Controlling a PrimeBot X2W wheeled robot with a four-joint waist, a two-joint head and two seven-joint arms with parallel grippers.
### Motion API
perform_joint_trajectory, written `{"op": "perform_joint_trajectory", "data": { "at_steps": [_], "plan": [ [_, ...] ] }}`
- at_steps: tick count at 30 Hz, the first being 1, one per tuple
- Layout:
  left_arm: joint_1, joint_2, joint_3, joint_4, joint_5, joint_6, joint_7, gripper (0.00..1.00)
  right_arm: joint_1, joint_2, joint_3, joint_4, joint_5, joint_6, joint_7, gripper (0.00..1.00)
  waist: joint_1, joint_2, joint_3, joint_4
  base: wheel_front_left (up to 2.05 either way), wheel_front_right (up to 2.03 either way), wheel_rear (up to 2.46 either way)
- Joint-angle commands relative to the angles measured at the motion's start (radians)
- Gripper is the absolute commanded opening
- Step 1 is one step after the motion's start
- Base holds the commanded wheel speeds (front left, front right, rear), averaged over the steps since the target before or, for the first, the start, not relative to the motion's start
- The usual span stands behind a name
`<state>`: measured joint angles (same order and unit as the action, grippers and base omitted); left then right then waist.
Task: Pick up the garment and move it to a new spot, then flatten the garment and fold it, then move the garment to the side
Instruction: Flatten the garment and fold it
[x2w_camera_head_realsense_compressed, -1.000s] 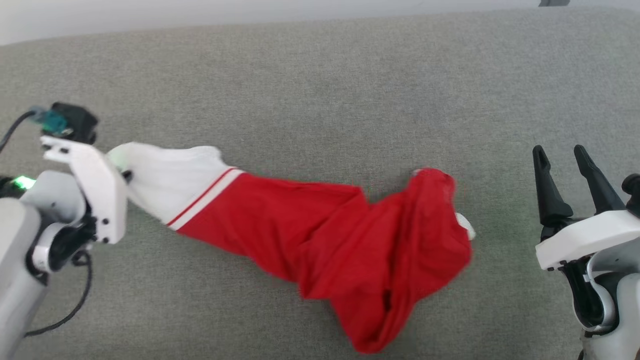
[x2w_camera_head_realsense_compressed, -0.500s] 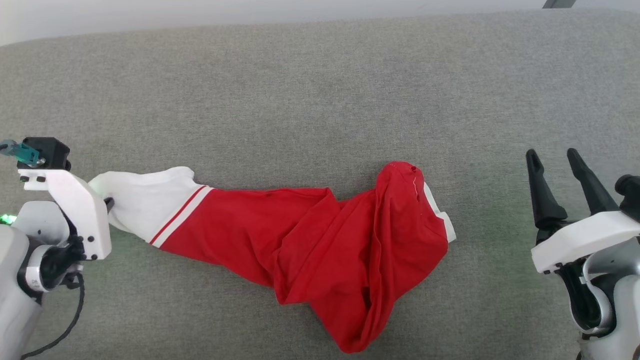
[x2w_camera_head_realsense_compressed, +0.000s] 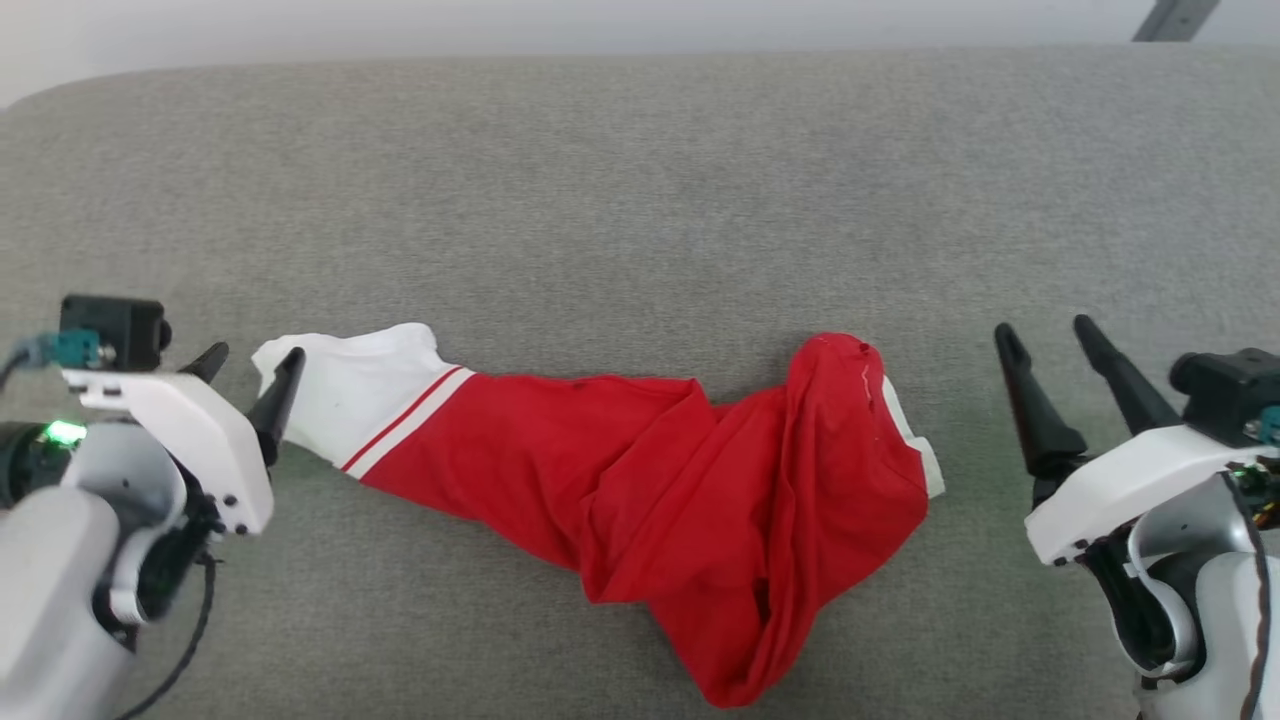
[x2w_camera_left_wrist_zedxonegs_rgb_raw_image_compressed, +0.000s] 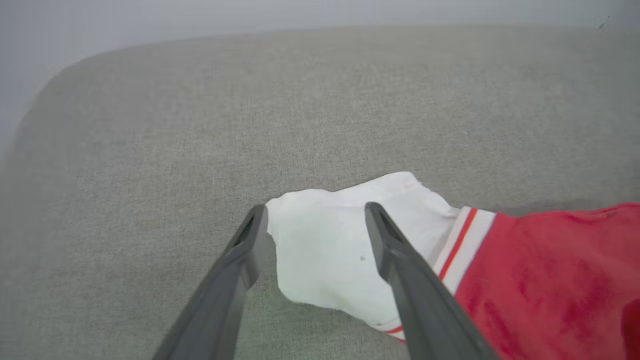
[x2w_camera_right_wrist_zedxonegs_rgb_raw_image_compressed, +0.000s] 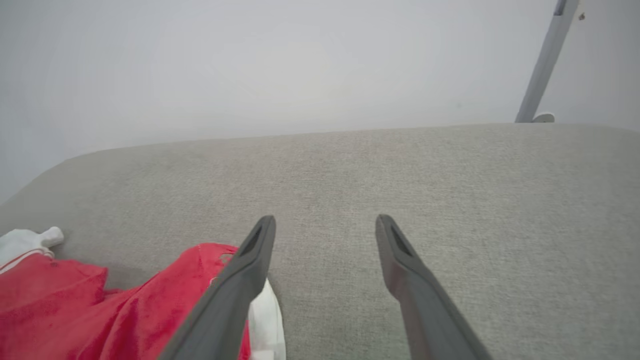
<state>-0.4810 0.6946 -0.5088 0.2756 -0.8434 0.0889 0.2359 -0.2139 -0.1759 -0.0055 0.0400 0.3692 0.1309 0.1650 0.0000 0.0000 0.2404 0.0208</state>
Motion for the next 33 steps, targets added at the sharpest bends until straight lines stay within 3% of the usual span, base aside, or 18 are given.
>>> {"op": "perform_joint_trajectory", "data": {
  "at_steps": [1, 9, 17, 24, 32, 33],
  "plan": [
    [0.018, -0.002, 0.003, -0.011, 0.019, 0.007, -0.025, 1.00, 0.009, -0.007, 0.007, -0.005, 0.003, 0.000, 0.007, 1.00, 0.0000, 0.0000, -0.003, 0.008, 0.00, 0.00, 0.00],
    [0.120, -0.037, 0.022, -0.096, 0.078, 0.050, -0.256, 1.00, 0.018, -0.035, 0.071, -0.015, 0.033, 0.000, 0.079, 1.00, 0.0000, 0.0000, -0.012, 0.047, 0.00, 0.00, 0.00],
    [0.215, -0.078, 0.038, -0.140, 0.104, 0.083, -0.431, 1.00, 0.037, -0.099, 0.166, -0.024, 0.091, 0.000, 0.280, 1.00, 0.0000, 0.0000, -0.030, 0.091, 0.00, 0.00, 0.00],
    [0.286, -0.126, 0.066, -0.170, 0.120, 0.093, -0.492, 1.00, -0.001, -0.183, 0.232, 0.007, 0.053, 0.000, 0.435, 1.00, 0.0000, 0.0000, -0.039, 0.141, 0.00, 0.00, 0.00],
    [0.346, -0.219, 0.149, -0.202, 0.174, 0.066, -0.502, 1.00, -0.088, -0.209, 0.311, 0.172, 0.087, 0.000, 0.487, 0.97, 0.0000, 0.0000, -0.042, 0.203, 0.00, 0.00, 0.00],
    [0.356, -0.229, 0.163, -0.204, 0.188, 0.059, -0.502, 1.00, -0.103, -0.206, 0.320, 0.196, 0.095, 0.000, 0.478, 0.00, 0.0000, 0.0000, -0.042, 0.208, 0.00, 0.00, 0.00]
  ]
}}
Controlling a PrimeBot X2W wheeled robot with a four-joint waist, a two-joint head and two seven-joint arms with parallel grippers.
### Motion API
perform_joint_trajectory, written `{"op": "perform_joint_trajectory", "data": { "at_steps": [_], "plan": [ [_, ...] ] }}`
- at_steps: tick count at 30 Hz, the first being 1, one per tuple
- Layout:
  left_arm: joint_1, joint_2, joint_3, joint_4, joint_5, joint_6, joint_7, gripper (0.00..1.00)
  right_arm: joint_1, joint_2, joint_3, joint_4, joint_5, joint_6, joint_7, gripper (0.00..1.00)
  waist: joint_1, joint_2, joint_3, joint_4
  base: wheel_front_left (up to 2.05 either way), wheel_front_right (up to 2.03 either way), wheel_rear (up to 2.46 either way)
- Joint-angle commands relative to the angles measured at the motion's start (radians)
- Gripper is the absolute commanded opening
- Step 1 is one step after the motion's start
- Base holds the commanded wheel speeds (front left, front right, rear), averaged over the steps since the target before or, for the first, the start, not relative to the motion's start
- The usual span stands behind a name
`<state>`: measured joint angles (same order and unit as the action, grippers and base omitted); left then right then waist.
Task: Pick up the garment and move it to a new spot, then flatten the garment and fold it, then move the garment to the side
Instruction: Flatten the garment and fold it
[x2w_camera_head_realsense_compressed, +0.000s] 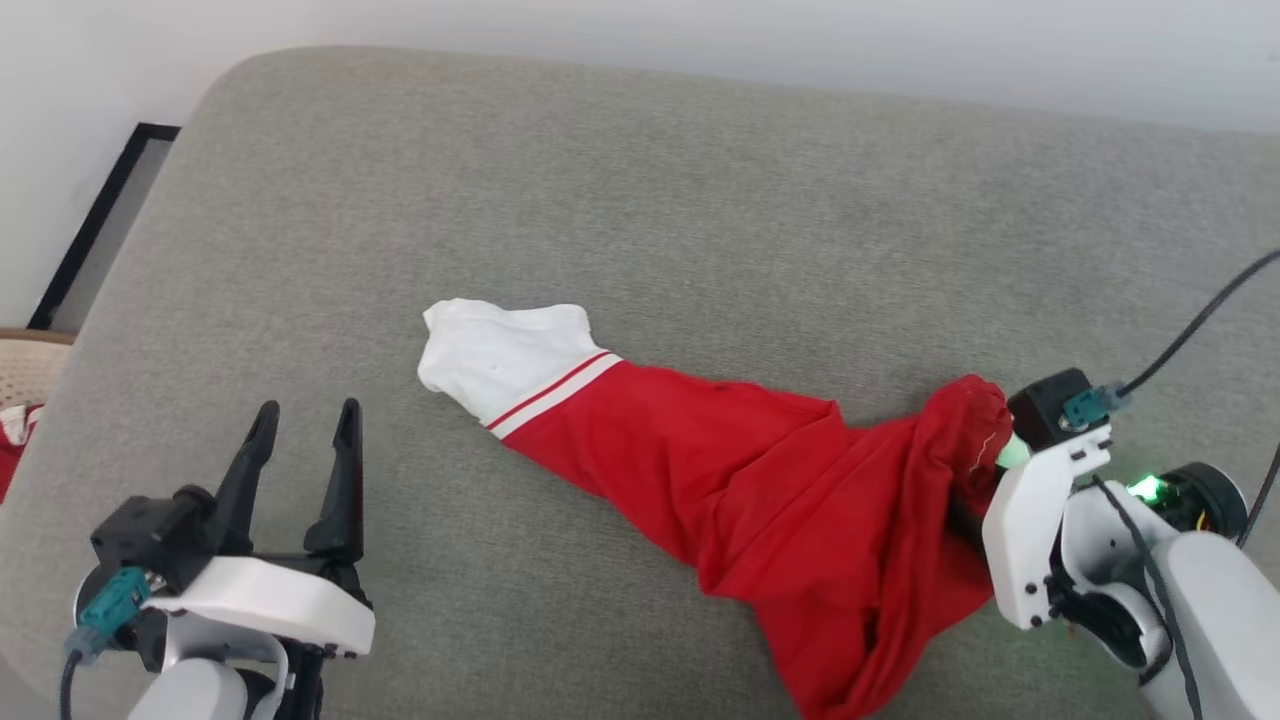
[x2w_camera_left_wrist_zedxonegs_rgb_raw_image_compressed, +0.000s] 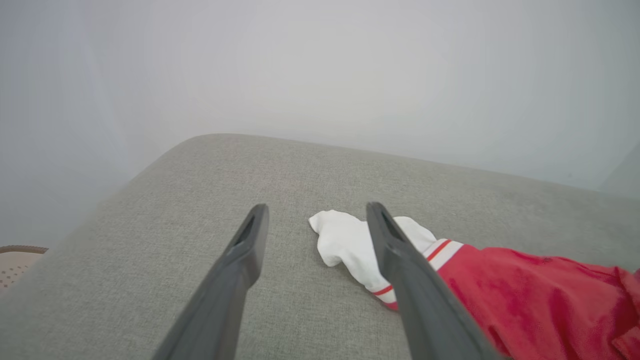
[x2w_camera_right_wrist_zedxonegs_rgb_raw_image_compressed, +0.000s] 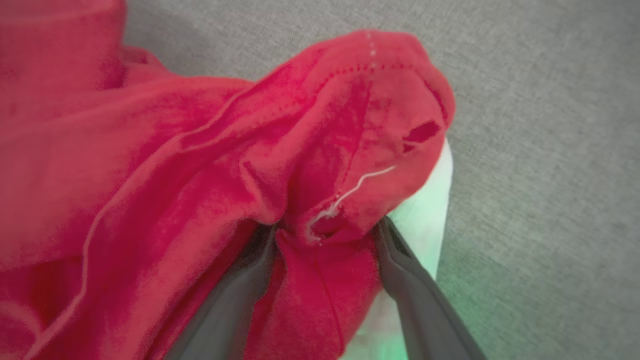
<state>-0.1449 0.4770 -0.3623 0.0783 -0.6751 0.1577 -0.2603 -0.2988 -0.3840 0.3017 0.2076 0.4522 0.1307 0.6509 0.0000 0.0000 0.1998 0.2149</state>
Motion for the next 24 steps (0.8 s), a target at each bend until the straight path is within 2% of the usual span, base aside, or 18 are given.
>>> {"op": "perform_joint_trajectory", "data": {
  "at_steps": [1, 8, 17, 24],
  "plan": [
    [0.027, -0.025, 0.028, -0.012, 0.037, -0.018, -0.006, 1.00, -0.030, -0.001, 0.019, 0.058, 0.011, 0.000, -0.007, 0.00, 0.0000, 0.0000, -0.002, 0.020, 0.00, 0.00, 0.00],
    [0.073, -0.108, 0.119, -0.032, 0.103, -0.065, -0.006, 1.00, -0.138, -0.021, -0.006, 0.159, 0.024, 0.000, -0.074, 0.00, 0.0000, 0.0000, -0.004, 0.038, 0.00, 0.00, 0.00],
    [0.094, -0.209, 0.204, -0.014, 0.179, -0.150, -0.006, 1.00, -0.323, -0.114, -0.119, 0.314, -0.028, 0.000, -0.197, 0.00, 0.0000, 0.0000, 0.007, 0.052, 0.00, 0.00, 0.00],
    [0.094, -0.262, 0.261, 0.004, 0.232, -0.205, -0.006, 1.00, -0.402, -0.120, -0.101, 0.445, -0.033, 0.000, -0.275, 0.00, 0.0000, 0.0000, 0.012, 0.051, 0.00, 0.00, 0.00]
  ]
}}
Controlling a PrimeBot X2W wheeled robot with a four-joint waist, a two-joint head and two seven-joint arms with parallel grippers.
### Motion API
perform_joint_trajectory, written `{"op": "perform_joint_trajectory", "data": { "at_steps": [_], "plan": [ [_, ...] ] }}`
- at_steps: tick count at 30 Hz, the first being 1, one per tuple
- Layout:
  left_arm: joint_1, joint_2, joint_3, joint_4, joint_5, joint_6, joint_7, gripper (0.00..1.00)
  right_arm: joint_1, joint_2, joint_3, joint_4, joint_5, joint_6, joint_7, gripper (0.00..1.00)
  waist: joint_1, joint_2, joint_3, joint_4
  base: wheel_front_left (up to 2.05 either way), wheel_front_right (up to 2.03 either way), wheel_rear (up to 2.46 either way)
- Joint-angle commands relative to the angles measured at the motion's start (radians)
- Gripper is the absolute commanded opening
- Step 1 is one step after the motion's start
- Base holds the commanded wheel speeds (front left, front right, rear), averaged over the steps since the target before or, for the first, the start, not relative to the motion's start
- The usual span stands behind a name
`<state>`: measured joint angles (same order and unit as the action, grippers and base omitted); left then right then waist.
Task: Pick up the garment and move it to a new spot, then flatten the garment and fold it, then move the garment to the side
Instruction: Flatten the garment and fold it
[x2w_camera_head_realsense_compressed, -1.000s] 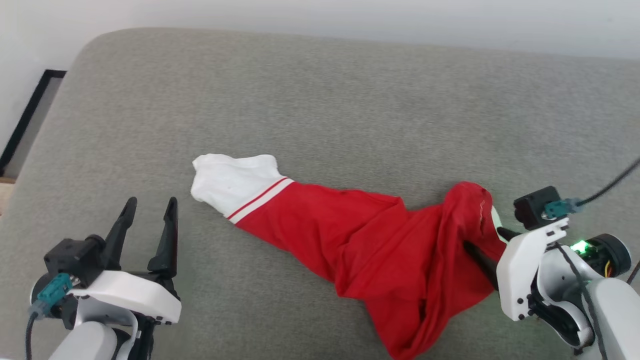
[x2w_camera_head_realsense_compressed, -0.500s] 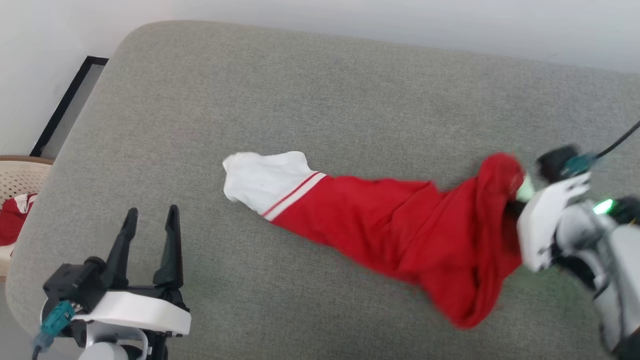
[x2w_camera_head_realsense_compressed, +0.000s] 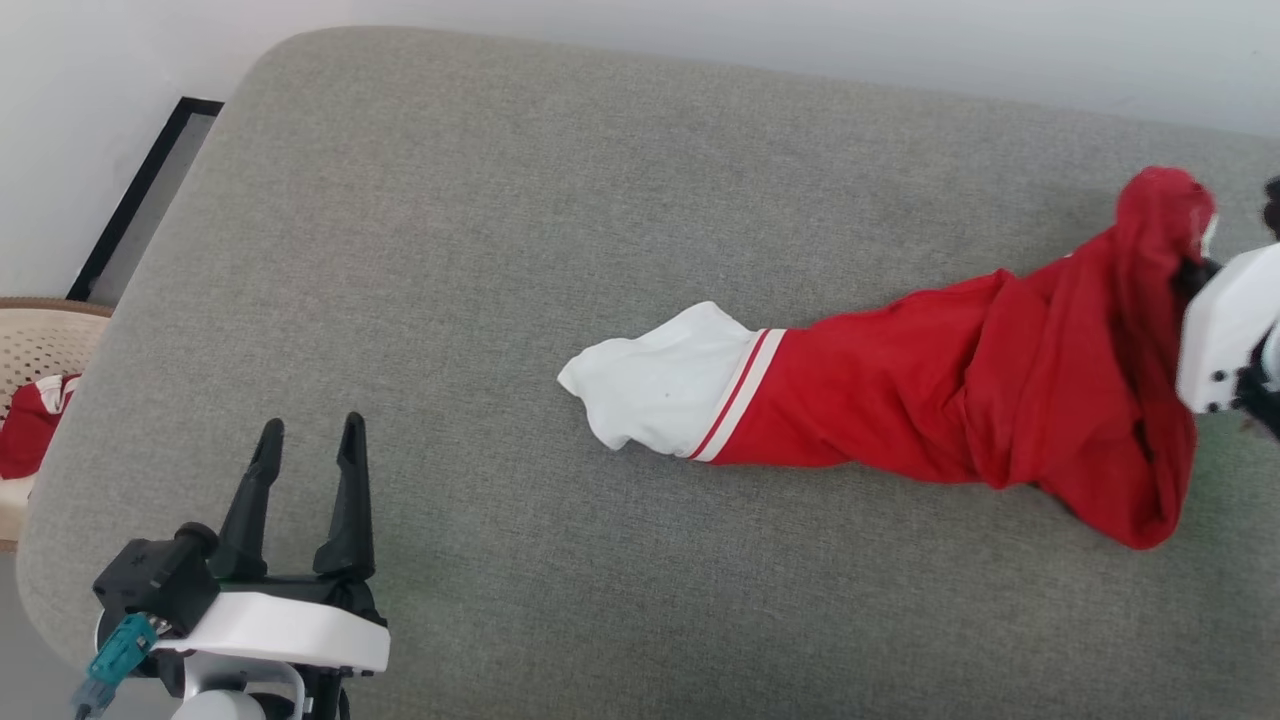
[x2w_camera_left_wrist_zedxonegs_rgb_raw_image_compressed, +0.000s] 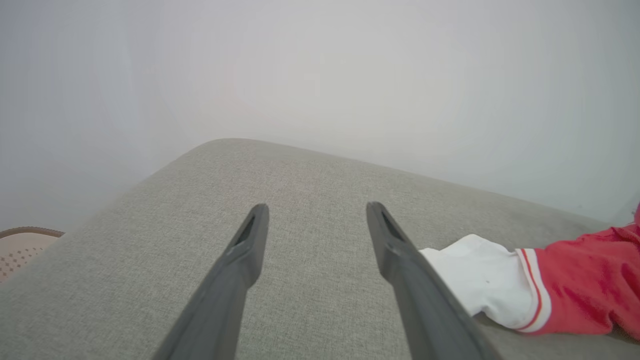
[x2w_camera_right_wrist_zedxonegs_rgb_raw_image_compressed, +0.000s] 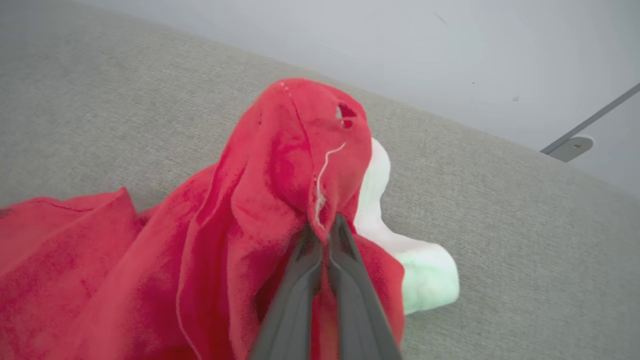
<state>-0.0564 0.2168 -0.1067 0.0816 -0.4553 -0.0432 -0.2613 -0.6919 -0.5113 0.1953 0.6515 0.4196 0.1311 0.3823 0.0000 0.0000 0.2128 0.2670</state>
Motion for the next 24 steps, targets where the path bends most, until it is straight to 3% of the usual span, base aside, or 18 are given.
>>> {"op": "perform_joint_trajectory", "data": {
  "at_steps": [1, 6, 13, 19, 24],
  "plan": [
    [0.009, -0.009, 0.015, 0.003, 0.015, -0.011, -0.005, 1.00, -0.010, 0.015, 0.022, 0.006, 0.013, -0.001, -0.009, 0.00, 0.0000, 0.0000, -0.002, -0.004, 0.00, 0.00, 0.00],
    [0.026, -0.038, 0.055, 0.006, 0.039, -0.036, -0.005, 1.00, 0.029, 0.020, 0.122, -0.066, 0.100, -0.001, -0.003, 0.00, 0.0000, 0.0000, -0.009, -0.017, 0.00, 0.00, 0.00],
    [0.050, -0.060, 0.109, 0.003, 0.065, -0.058, -0.005, 1.00, 0.175, -0.043, 0.274, -0.357, 0.273, 0.000, 0.122, 0.00, 0.0000, 0.0000, -0.014, -0.052, 0.00, 0.00, 0.00],
    [0.057, -0.076, 0.131, 0.009, 0.075, -0.071, -0.005, 1.00, 0.330, -0.126, 0.316, -0.600, 0.354, -0.001, 0.250, 0.00, 0.0000, 0.0000, -0.014, -0.078, 0.00, 0.00, 0.00],
    [0.050, -0.083, 0.140, 0.016, 0.084, -0.079, -0.005, 1.00, 0.441, -0.169, 0.323, -0.729, 0.388, -0.001, 0.331, 0.00, 0.0000, 0.0000, -0.014, -0.090, 0.00, 0.00, 0.00]
  ]
}}
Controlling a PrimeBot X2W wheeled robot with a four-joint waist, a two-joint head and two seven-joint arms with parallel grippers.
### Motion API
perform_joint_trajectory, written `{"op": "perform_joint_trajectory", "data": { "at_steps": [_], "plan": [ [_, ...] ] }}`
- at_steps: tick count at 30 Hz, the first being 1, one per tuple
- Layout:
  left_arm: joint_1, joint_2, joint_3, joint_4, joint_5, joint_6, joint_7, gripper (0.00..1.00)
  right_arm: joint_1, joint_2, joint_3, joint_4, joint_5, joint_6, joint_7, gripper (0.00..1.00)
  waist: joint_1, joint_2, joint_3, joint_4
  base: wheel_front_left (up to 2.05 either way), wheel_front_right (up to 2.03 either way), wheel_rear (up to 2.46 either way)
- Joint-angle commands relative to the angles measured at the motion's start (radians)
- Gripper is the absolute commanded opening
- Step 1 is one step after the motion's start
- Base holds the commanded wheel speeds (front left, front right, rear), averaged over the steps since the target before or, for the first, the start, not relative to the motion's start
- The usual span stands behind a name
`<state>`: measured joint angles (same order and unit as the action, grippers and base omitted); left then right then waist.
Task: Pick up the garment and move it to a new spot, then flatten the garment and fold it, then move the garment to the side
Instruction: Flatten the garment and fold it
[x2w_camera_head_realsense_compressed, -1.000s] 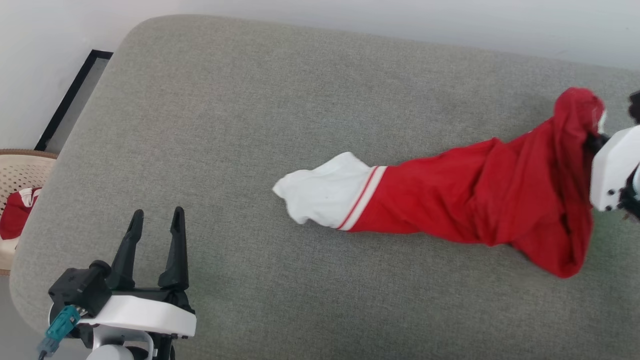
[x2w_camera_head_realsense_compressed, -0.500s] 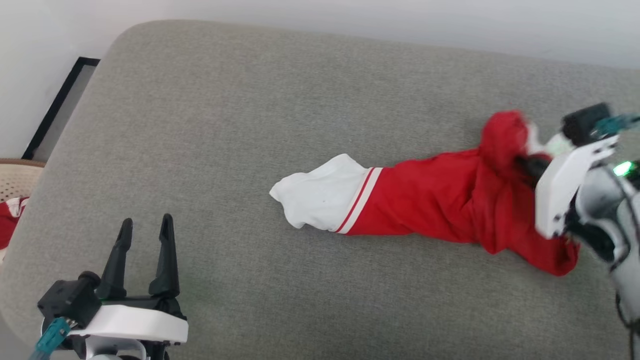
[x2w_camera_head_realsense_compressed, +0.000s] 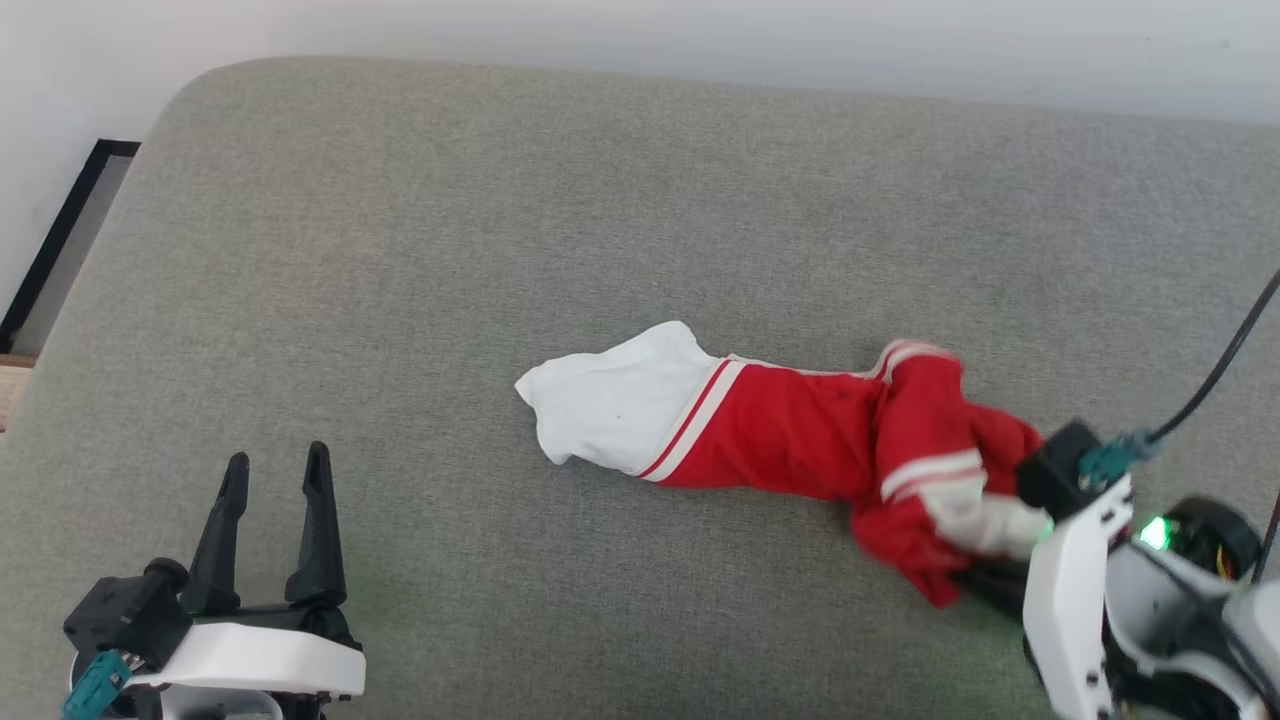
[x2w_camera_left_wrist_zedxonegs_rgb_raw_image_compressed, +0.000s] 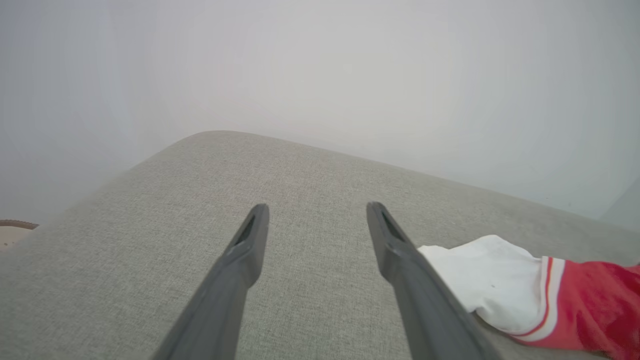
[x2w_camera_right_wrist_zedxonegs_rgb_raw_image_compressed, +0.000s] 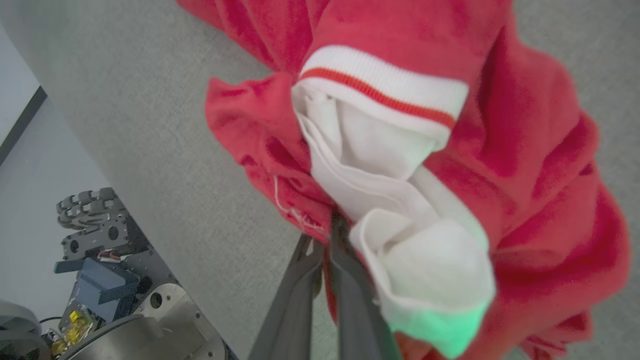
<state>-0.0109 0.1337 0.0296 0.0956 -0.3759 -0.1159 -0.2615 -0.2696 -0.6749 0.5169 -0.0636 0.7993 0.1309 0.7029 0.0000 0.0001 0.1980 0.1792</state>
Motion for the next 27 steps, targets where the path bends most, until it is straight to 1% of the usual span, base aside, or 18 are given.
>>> {"op": "perform_joint_trajectory", "data": {
  "at_steps": [1, 4, 5, 6, 7, 8, 10, 17, 22, 24, 27],
  "plan": [
    [0.004, -0.002, 0.005, 0.003, 0.006, -0.007, -0.005, 1.00, 0.039, -0.006, 0.000, -0.031, 0.020, 0.000, 0.022, 0.00, 0.0000, -0.0001, 0.001, -0.004, 0.00, 0.00, 0.00],
    [0.005, -0.004, 0.010, 0.005, 0.008, -0.007, -0.005, 1.00, 0.068, -0.015, -0.011, -0.057, 0.018, 0.000, 0.040, 0.00, 0.0000, -0.0001, 0.000, -0.009, 0.00, 0.00, 0.00],
    [0.006, -0.006, 0.010, 0.007, 0.009, -0.008, -0.005, 1.00, 0.080, -0.014, -0.014, -0.067, 0.017, 0.000, 0.045, 0.19, 0.0000, -0.0001, -0.001, -0.011, 0.00, 0.00, 0.00],
    [0.008, -0.006, 0.011, 0.009, 0.009, -0.009, -0.005, 1.00, 0.097, -0.011, -0.019, -0.073, 0.023, 0.000, 0.053, 0.32, 0.0000, -0.0001, -0.002, -0.012, 0.00, 0.00, 0.00],
    [0.011, -0.006, 0.013, 0.011, 0.010, -0.010, -0.005, 1.00, 0.109, -0.012, -0.023, -0.081, 0.023, 0.000, 0.059, 0.49, 0.0000, -0.0001, -0.003, -0.013, 0.00, 0.00, 0.00],
    [0.014, -0.007, 0.015, 0.012, 0.009, -0.011, -0.005, 1.00, 0.117, -0.009, -0.037, -0.086, 0.020, 0.000, 0.061, 1.00, 0.0000, -0.0001, -0.005, -0.015, 0.00, 0.00, 0.00],
    [0.021, -0.007, 0.018, 0.014, 0.008, -0.012, -0.005, 1.00, 0.137, 0.004, -0.067, -0.105, 0.018, 0.000, 0.064, 1.00, 0.0000, -0.0001, -0.009, -0.018, 0.00, 0.00, 0.00],
    [0.046, -0.002, 0.034, 0.012, 0.004, -0.014, -0.005, 1.00, 0.227, 0.042, -0.219, -0.226, 0.011, 0.000, 0.084, 1.00, 0.0000, -0.0001, -0.027, -0.029, 0.00, 0.00, 0.00],
    [0.057, 0.000, 0.031, 0.008, -0.002, -0.014, -0.005, 1.00, 0.257, 0.091, -0.337, -0.277, -0.050, 0.000, 0.061, 1.00, 0.0000, -0.0001, -0.029, -0.030, 0.00, 0.00, 0.00],
    [0.054, 0.001, 0.027, 0.007, -0.004, -0.014, -0.005, 1.00, 0.268, 0.112, -0.361, -0.281, -0.070, 0.000, 0.066, 1.00, 0.0000, -0.0001, -0.027, -0.028, 0.00, 0.00, 0.00],
    [0.045, 0.001, 0.021, 0.006, -0.007, -0.014, -0.005, 1.00, 0.285, 0.128, -0.359, -0.286, -0.084, 0.000, 0.091, 1.00, 0.0000, -0.0001, -0.021, -0.022, 0.00, 0.00, 0.00]
  ]
}}
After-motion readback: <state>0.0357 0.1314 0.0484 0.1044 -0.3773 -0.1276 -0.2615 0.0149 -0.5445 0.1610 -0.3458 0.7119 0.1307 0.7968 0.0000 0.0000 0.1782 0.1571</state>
